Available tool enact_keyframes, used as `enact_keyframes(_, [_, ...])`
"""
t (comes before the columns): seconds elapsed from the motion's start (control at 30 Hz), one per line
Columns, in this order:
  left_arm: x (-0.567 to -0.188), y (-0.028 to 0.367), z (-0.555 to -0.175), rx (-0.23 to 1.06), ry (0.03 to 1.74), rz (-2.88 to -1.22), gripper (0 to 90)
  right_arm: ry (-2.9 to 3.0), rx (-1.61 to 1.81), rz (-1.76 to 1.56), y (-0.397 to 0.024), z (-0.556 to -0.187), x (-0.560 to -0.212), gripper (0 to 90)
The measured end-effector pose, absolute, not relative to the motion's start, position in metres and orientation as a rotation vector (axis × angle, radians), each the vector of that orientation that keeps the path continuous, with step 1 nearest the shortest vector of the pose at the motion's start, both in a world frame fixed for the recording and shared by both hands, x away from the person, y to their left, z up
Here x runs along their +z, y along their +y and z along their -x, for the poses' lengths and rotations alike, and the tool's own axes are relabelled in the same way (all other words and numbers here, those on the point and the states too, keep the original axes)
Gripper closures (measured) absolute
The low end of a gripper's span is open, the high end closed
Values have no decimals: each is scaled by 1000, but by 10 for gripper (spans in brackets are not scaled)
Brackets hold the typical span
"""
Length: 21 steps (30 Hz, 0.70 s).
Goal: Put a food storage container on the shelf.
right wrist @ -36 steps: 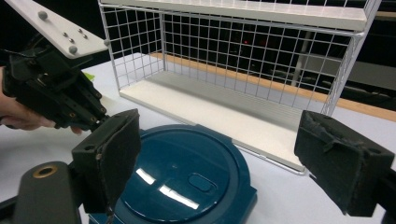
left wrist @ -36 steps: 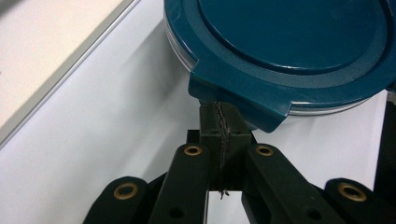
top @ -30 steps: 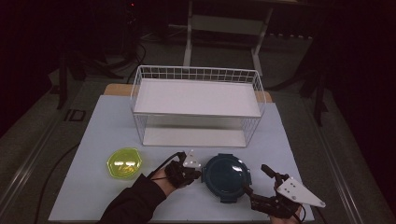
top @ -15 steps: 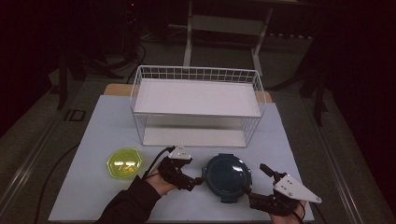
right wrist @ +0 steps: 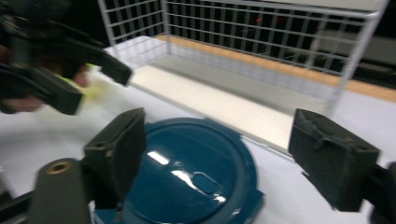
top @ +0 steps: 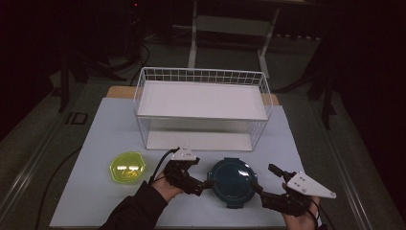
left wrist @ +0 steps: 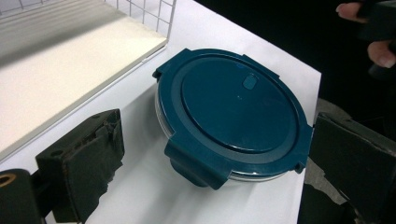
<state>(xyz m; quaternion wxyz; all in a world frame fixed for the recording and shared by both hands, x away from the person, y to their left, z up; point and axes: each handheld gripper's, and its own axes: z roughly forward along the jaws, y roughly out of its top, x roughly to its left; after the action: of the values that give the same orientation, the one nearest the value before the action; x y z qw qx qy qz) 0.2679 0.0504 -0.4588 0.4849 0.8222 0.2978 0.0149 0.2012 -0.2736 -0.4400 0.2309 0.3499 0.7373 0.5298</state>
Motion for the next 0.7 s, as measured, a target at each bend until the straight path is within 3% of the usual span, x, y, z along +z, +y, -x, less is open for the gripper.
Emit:
enact_keyframes(0.3, [-466, 49, -279, -78, 896, -1959, 42, 2126, 1475, -1046, -281, -223, -431, 135])
enact_keyframes(0.4, [-471, 46, -282, -136, 902, -1945, 41, 2135, 1461, -1113, -285, -231, -435, 102])
enact_keyframes(0.7, [-495, 45, -296, -335, 1031, -1901, 85, 2232, 1481, -1386, -297, -253, -460, 127])
